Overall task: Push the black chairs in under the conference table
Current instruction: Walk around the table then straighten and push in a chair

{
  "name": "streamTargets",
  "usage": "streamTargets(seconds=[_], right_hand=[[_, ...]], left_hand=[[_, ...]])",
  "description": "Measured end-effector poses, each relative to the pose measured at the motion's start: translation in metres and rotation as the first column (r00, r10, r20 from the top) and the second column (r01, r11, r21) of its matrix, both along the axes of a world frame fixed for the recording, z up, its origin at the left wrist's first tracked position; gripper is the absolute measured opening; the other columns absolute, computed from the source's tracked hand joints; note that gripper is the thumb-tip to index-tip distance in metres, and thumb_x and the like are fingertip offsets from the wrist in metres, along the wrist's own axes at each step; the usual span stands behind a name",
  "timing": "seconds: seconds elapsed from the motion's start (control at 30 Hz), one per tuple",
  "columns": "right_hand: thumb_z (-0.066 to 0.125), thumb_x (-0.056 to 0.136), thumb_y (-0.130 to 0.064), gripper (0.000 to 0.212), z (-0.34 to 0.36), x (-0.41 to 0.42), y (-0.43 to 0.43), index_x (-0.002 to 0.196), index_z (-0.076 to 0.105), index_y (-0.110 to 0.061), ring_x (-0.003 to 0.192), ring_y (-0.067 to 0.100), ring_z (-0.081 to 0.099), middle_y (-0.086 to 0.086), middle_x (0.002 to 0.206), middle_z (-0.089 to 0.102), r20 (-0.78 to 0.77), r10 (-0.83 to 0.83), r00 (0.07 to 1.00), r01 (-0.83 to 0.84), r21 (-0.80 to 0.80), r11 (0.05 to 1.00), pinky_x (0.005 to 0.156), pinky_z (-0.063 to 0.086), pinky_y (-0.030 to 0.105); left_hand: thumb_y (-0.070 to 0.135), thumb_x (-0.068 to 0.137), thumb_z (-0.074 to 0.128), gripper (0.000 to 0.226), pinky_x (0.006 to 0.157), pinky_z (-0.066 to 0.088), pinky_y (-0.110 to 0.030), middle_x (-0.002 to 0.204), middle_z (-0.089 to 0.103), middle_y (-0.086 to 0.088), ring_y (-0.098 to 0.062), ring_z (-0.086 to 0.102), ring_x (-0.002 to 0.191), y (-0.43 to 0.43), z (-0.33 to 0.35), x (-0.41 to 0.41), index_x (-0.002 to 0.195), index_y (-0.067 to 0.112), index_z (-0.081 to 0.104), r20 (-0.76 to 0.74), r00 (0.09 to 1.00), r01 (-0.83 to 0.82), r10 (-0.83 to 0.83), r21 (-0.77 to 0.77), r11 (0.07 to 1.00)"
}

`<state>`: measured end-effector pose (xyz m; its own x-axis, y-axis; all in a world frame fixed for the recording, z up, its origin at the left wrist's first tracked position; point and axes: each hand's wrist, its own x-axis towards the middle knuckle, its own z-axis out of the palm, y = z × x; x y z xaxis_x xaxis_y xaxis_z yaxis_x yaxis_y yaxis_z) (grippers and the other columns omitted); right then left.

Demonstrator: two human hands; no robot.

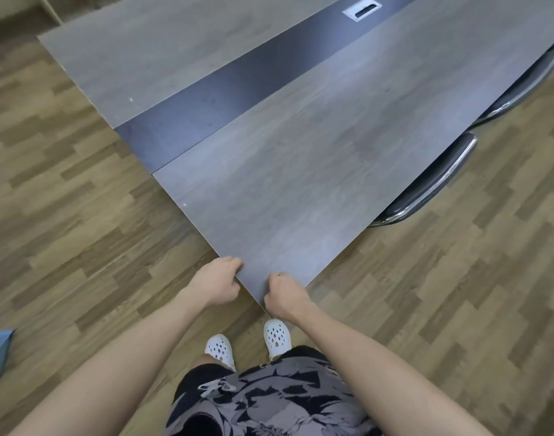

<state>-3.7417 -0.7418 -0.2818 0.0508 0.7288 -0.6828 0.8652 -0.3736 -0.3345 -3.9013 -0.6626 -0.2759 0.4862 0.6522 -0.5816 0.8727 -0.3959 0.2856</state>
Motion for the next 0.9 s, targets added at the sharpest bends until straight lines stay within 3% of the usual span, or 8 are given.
streamTargets(seconds=[0.27, 0.47, 0.67, 0.9], right_hand=[[0.042, 0.088, -0.012, 0.027, -0.011, -0.040, 0.022, 0.113, 0.053, -0.007, 0.106, 0.033, 0.056, 0.014, 0.119, 0.055, -0.011, -0.078, 0.997, 0.077, -0.022, 0.997, 0.089, 0.049, 0.039], [0.041, 0.084, -0.008, 0.034, -0.017, -0.096, 0.043, 0.116, 0.052, -0.008, 0.107, 0.032, 0.055, 0.012, 0.119, 0.054, 0.033, -0.231, 0.972, 0.232, -0.036, 0.972, 0.090, 0.049, 0.036], [0.041, 0.087, -0.013, 0.026, -0.017, -0.166, 0.058, 0.112, 0.048, -0.007, 0.102, 0.032, 0.055, 0.013, 0.115, 0.052, 0.145, -0.283, 0.948, 0.292, -0.045, 0.955, 0.077, 0.045, 0.034], [0.040, 0.086, -0.012, 0.025, -0.013, -0.225, 0.078, 0.108, 0.049, -0.007, 0.101, 0.031, 0.054, 0.010, 0.111, 0.053, 0.158, -0.359, 0.920, 0.366, -0.019, 0.930, 0.078, 0.045, 0.034]], left_hand=[[0.018, 0.082, 0.049, 0.051, 0.095, 0.046, -0.031, 0.132, 0.055, 0.001, -0.022, 0.051, 0.124, 0.038, -0.001, -0.036, 0.133, 0.021, 0.051, -0.011, 0.998, 0.065, -0.065, -0.010, 0.998], [0.023, 0.084, 0.049, 0.064, 0.099, 0.047, -0.038, 0.144, 0.047, 0.000, -0.023, 0.046, 0.130, 0.081, -0.004, -0.091, 0.146, 0.021, 0.038, -0.060, 0.973, 0.219, -0.221, -0.046, 0.975], [0.026, 0.087, 0.050, 0.063, 0.099, 0.047, -0.039, 0.145, 0.046, -0.002, -0.024, 0.045, 0.131, 0.120, 0.003, -0.162, 0.148, 0.020, 0.036, -0.047, 0.950, 0.307, -0.309, -0.053, 0.950], [0.027, 0.087, 0.050, 0.061, 0.099, 0.046, -0.039, 0.144, 0.048, -0.003, -0.025, 0.047, 0.130, 0.154, -0.006, -0.225, 0.147, 0.019, 0.036, -0.069, 0.929, 0.359, -0.363, -0.066, 0.931]])
